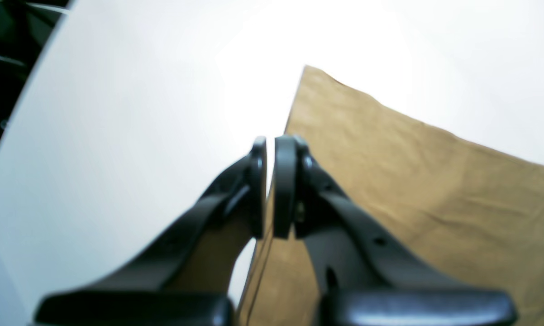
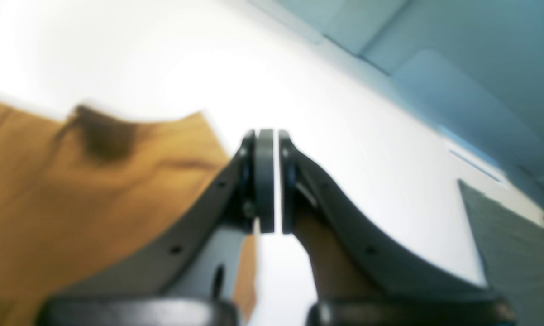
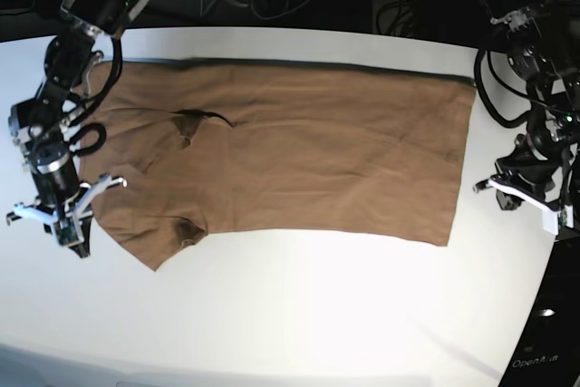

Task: Fold the T-shirt properly
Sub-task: 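Release the shoulders and move both grippers toward the hem corners, then lower both open grippers onto the hem corners of the shirt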

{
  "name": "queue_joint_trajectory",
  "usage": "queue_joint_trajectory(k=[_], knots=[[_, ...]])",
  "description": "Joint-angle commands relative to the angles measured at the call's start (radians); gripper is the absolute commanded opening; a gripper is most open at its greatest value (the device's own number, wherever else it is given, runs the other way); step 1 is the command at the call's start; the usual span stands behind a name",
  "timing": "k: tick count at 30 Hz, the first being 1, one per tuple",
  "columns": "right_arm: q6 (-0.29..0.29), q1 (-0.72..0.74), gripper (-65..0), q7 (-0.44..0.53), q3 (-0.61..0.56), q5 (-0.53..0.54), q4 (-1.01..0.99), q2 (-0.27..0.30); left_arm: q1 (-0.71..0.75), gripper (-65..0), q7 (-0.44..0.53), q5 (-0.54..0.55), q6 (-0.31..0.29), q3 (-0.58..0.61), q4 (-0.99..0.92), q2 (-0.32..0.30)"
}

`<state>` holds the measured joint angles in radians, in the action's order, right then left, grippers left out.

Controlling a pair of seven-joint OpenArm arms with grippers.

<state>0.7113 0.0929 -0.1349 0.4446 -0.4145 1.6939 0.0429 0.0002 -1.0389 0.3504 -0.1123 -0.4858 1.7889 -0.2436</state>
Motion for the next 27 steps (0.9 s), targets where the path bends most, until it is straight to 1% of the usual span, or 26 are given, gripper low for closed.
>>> queue_joint_trajectory(k=[1,3,5,7,9,12,15,17,19,23,25,27], knots=[[-0.013,0.052,-63.4,-0.025,-0.003,-0.019,-0.002,0.022,-0.035,-61.9,0.022,0.003,-0.002,-0.003,-0.004,-0.013],[-0.013,0.135,-62.2,-0.111,-0.034,-0.085,-0.079,0.030,-0.082,-61.8,0.021,0.000,-0.002,0.005,-0.056,-0.017],[-0.013,0.202,-57.2,-0.151,-0.074,-0.152,-0.186,0.039,-0.127,-61.8,0.021,-0.040,-0.002,0.060,-0.113,-0.044],[-0.013,0.239,-50.9,-0.157,-0.099,-0.202,-0.285,0.053,-0.165,-61.8,0.021,-0.095,0.000,0.135,-0.182,-0.064],[-0.013,0.264,-45.3,-0.156,-0.106,-0.226,-0.363,0.058,-0.203,-61.8,0.021,-0.147,0.000,0.181,-0.252,-0.066],[-0.013,0.295,-39.3,-0.162,-0.106,-0.231,-0.421,0.061,-0.239,-61.7,0.024,-0.210,-0.003,0.194,-0.324,-0.058],[-0.013,0.347,-31.8,-0.165,-0.106,-0.234,-0.512,0.078,-0.285,-60.9,0.030,-0.235,-0.005,0.195,-0.392,-0.056],[-0.013,0.391,-28.0,-0.165,-0.106,-0.235,-0.575,0.082,-0.319,-56.3,0.030,-0.235,-0.005,0.197,-0.444,-0.059],[-0.013,0.416,-25.2,-0.168,-0.106,-0.235,-0.621,0.104,-0.334,-48.1,0.029,-0.238,-0.005,0.197,-0.462,-0.063],[-0.013,0.436,-25.1,-0.168,-0.103,-0.234,-0.656,0.113,-0.337,-33.1,0.032,-0.238,-0.005,0.197,-0.466,-0.064],[-0.013,0.436,-25.2,-0.167,-0.103,-0.232,-0.656,0.110,-0.337,-28.9,0.062,-0.233,-0.005,0.200,-0.461,-0.061],[-0.013,0.436,-25.5,-0.164,-0.103,-0.229,-0.657,0.107,-0.339,-26.3,0.093,-0.238,-0.007,0.227,-0.459,-0.059]])
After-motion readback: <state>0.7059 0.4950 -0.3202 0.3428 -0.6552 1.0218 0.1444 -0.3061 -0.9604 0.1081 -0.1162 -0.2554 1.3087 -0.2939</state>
